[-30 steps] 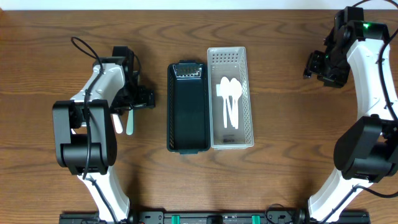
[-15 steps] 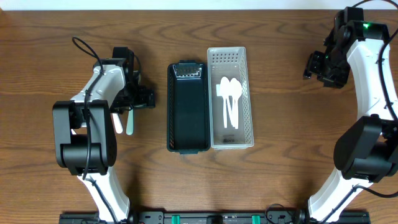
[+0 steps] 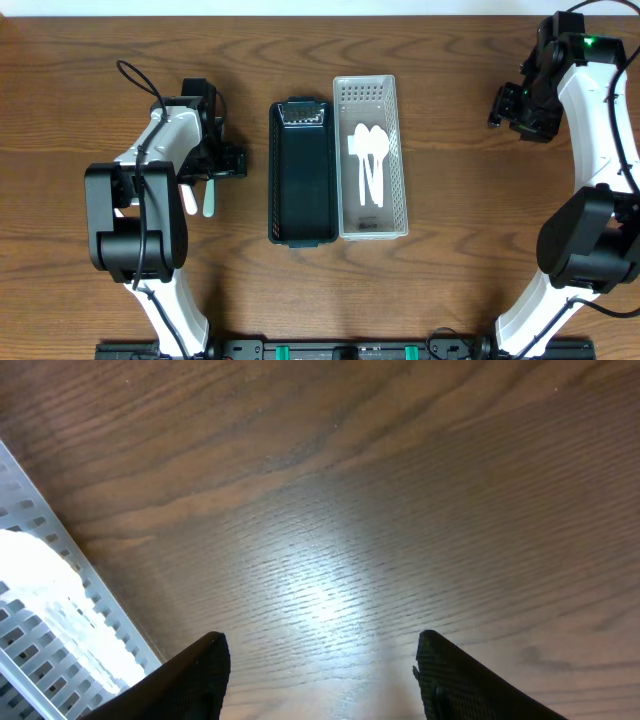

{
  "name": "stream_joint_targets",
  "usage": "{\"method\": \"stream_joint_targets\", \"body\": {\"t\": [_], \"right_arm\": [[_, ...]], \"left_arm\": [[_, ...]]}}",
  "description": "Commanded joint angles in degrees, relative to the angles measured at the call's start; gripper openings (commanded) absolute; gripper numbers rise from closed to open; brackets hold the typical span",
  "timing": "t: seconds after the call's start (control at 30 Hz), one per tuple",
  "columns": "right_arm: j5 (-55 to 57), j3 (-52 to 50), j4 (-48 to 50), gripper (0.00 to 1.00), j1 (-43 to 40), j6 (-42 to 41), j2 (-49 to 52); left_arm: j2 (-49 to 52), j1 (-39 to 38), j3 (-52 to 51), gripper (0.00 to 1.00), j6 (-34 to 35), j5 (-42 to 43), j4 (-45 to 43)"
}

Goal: Pack container
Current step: 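Lower the left gripper and grasp the mint-green fork's handle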

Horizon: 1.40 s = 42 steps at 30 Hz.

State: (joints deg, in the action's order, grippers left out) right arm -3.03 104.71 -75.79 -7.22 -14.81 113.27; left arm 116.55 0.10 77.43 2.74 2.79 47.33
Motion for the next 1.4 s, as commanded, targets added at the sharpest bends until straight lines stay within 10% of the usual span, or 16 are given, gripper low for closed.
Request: {"method": "stream_joint_targets", "body": {"t": [0.0, 0.33, 0.7, 1.37], "right_arm": [[-0.2, -0.3, -0.3, 0.63, 0.1, 0.5, 0.3], [-0.2, -0.3, -0.5, 0.63, 0.1, 0.5, 0.3], [-0.2, -0.3, -0.6, 0.63, 0.1, 0.5, 0.3], [-0.2, -0.3, -1.4, 0.62, 0.1, 0.6, 0.3]], "left_arm": [[1.9, -0.1, -2.2, 0.93, -0.3, -1.9, 0.3], [1.9, -0.1, -2.2, 0.49, -0.3, -1.9, 1.3], [1.9, -0.1, -2.2, 0.25, -0.3, -1.9, 1.4], [1.3, -0.1, -1.9, 0.06, -0.3, -2.4, 1.4]]}}
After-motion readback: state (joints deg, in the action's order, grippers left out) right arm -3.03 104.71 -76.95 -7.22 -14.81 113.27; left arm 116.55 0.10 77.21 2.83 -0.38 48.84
